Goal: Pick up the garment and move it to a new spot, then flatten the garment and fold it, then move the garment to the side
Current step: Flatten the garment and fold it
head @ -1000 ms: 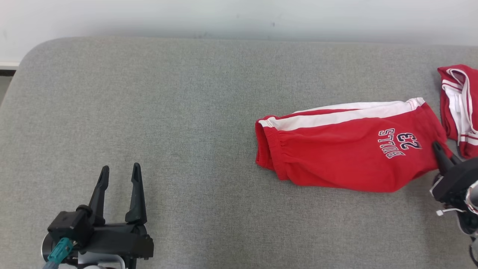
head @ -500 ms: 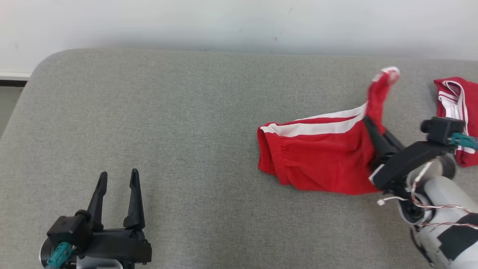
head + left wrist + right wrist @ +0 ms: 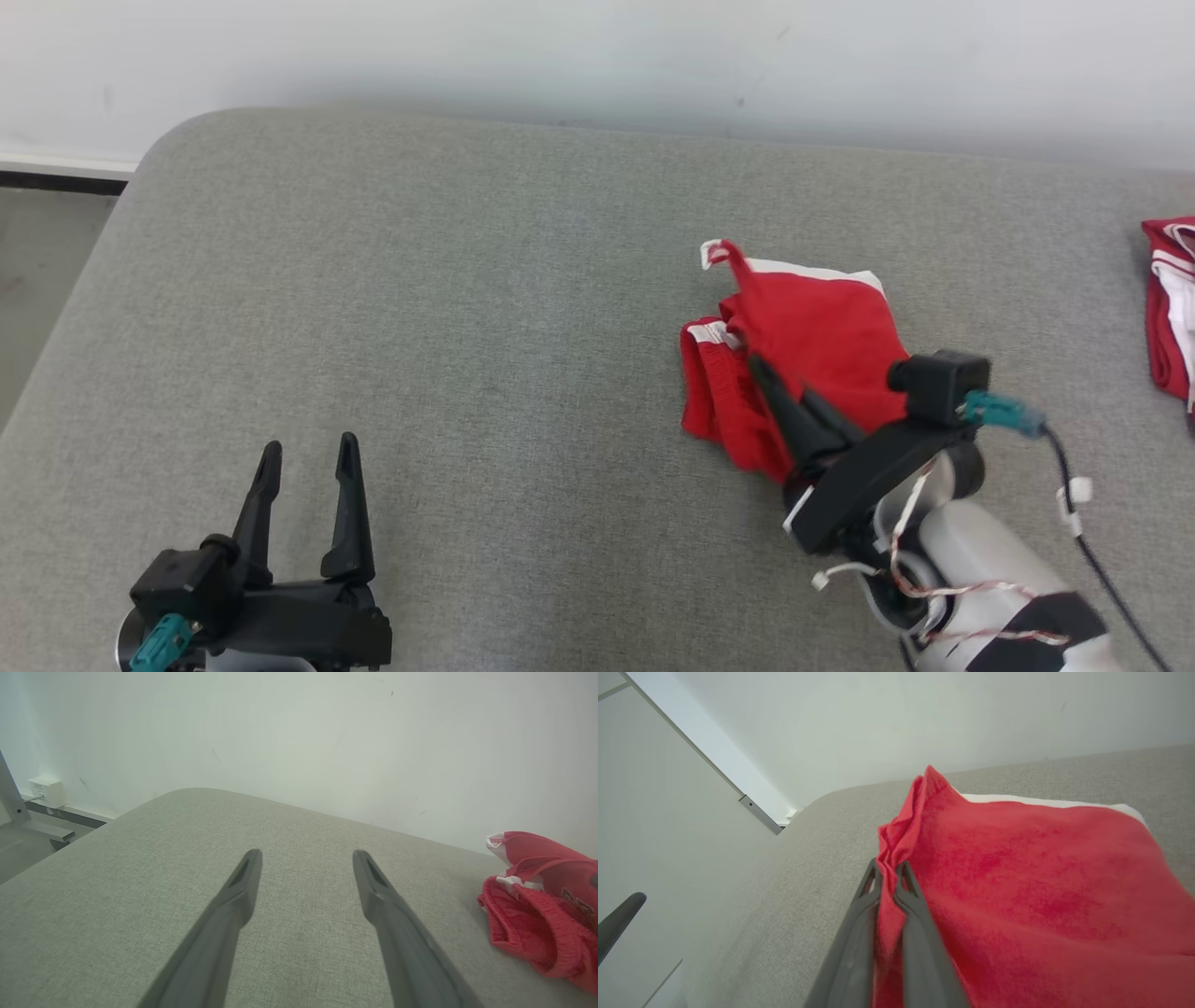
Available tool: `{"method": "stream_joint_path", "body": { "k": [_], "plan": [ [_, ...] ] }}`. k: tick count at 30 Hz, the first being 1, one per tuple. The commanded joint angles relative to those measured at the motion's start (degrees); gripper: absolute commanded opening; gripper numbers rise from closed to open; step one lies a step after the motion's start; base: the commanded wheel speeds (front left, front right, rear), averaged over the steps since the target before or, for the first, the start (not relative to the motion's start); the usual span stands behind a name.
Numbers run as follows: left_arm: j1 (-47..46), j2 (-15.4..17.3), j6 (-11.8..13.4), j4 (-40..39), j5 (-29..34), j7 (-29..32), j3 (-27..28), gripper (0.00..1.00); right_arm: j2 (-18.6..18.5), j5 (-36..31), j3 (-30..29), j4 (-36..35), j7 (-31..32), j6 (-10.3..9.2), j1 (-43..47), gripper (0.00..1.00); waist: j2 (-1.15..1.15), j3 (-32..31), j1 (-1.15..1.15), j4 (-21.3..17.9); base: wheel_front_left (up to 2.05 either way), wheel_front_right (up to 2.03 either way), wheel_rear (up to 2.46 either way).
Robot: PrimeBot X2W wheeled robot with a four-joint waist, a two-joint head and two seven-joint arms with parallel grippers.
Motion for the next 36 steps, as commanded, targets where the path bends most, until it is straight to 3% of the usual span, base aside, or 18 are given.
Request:
{"method": "stream_joint_path", "body": {
  "k": [1,6,7,8,9,14,23,25,26,36],
  "plan": [
    [0.2,0.0,0.2,-0.1,-0.3,0.0,-0.2,1.0,1.1,-0.7,0.0,-0.2,-0.2,-0.15,1.4,0.0,0.0,0.4,0.0,0.7,0.0,0.0,0.0],
    [0.1,0.0,0.5,-0.2,-0.9,0.0,-0.3,1.0,2.9,-3.5,0.8,0.7,0.2,-0.15,4.7,0.0,0.0,0.7,0.0,1.2,0.0,0.0,0.0],
    [0.2,0.0,0.6,-0.3,-1.0,0.0,-0.2,1.0,3.2,-3.9,0.8,0.5,-0.2,-0.15,4.9,0.24,0.0,0.8,0.0,1.1,0.0,0.0,0.0],
    [0.2,0.0,0.7,-0.4,-1.0,0.0,-0.2,1.0,3.3,-3.9,0.7,0.3,-0.6,-0.15,5.1,0.9,0.0,0.8,0.0,1.0,0.0,0.0,0.0],
    [0.3,0.0,0.9,-0.4,-1.1,0.0,-0.1,1.0,3.3,-3.9,0.5,0.1,-1.1,-0.15,5.4,1.0,0.0,0.9,0.0,0.9,0.0,0.0,0.0],
    [0.3,0.0,1.0,-0.3,-1.1,0.0,-0.1,1.0,1.7,-3.2,-2.0,-2.1,-5.0,-0.15,5.9,1.0,0.0,0.6,0.0,-0.1,0.0,0.0,0.0],
    [0.6,0.0,1.0,-0.9,-0.2,0.0,0.5,1.0,-2.1,-3.7,-12.3,-1.5,-10.6,-0.15,9.9,1.0,0.0,0.2,0.0,-1.1,0.0,0.0,0.0],
    [0.7,0.1,0.9,-1.1,0.0,0.0,0.7,1.0,-2.6,-4.1,-14.5,-0.7,-11.2,-0.15,10.7,0.21,0.0,0.3,0.0,-1.3,0.0,0.0,0.0],
    [0.8,0.0,0.8,-1.2,0.3,0.0,0.8,1.0,-2.6,-4.3,-15.4,-0.4,-11.3,-0.15,10.8,0.0,0.0,0.4,0.0,-1.4,0.0,0.0,0.0],
    [-0.6,0.0,0.2,-1.0,1.1,0.0,0.5,1.0,-0.9,-10.9,-15.3,5.0,-12.5,-0.15,8.5,0.0,0.0,1.3,0.0,-0.8,0.0,0.0,0.0]
  ]
}}
